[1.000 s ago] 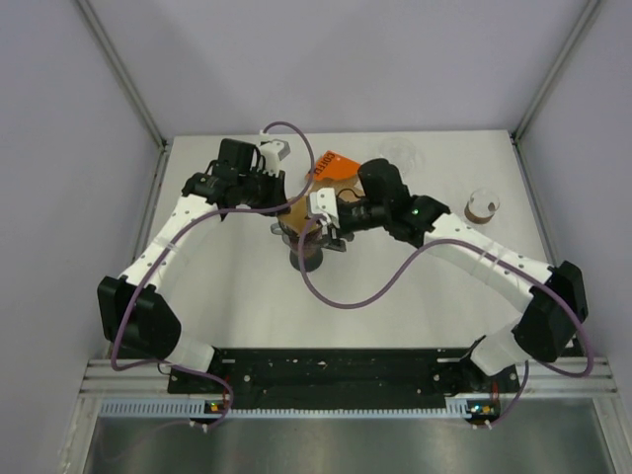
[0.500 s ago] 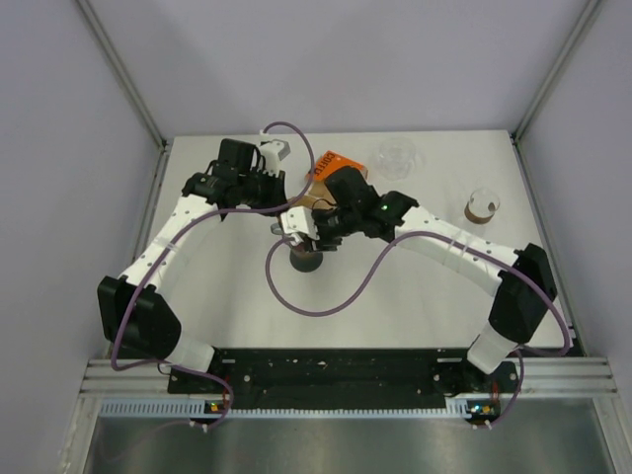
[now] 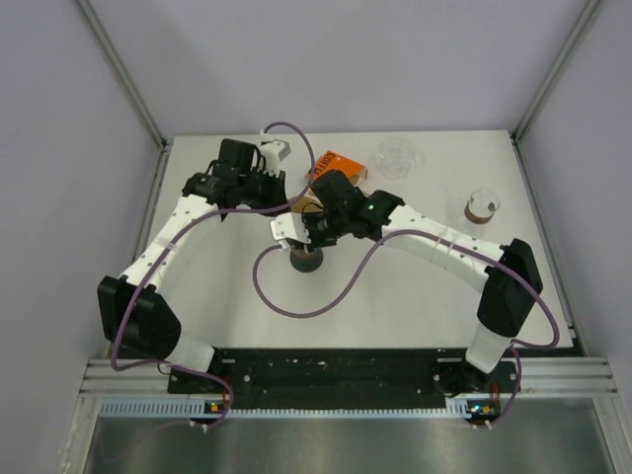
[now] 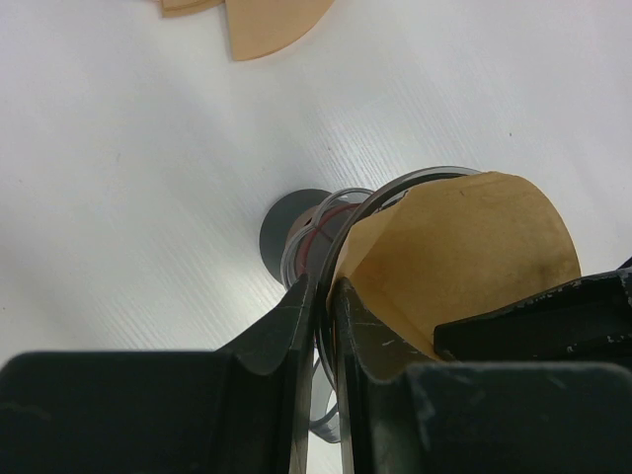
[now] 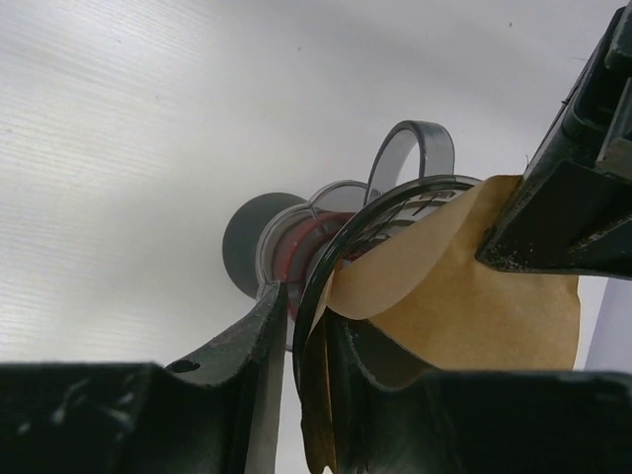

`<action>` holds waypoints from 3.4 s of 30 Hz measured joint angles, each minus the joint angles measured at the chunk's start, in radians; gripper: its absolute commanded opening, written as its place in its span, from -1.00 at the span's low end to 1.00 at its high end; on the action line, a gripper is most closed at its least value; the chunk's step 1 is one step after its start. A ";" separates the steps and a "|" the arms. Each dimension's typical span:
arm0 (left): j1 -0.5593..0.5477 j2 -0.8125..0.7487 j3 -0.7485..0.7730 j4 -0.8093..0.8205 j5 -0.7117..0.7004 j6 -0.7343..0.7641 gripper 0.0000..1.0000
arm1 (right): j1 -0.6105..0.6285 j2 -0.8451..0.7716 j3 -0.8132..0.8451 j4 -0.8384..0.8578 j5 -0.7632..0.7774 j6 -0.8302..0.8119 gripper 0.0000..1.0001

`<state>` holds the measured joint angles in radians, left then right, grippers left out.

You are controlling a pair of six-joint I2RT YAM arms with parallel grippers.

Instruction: Place the coffee filter in the dripper

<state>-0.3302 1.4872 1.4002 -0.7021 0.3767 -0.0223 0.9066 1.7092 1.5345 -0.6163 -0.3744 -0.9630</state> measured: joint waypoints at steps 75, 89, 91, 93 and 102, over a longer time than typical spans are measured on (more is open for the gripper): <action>0.008 0.000 0.000 -0.013 -0.014 -0.001 -0.66 | 0.094 0.188 0.242 -0.129 0.261 0.138 -0.51; 0.009 0.000 0.000 -0.006 -0.018 0.003 -0.66 | 0.099 0.193 0.260 -0.158 0.267 0.168 -0.04; 0.011 0.000 0.000 -0.006 -0.021 0.007 -0.66 | 0.104 0.193 0.260 -0.163 0.265 0.171 0.09; 0.014 0.000 0.000 -0.005 -0.024 0.010 -0.66 | 0.106 0.192 0.260 -0.169 0.264 0.171 0.18; 0.013 0.000 0.000 0.003 -0.018 0.010 -0.66 | 0.108 0.160 0.236 -0.162 0.266 0.180 0.42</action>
<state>-0.3176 1.4876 1.4002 -0.6994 0.3592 -0.0128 1.0145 1.8690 1.7706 -0.7784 -0.1085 -0.7830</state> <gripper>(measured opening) 0.176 0.671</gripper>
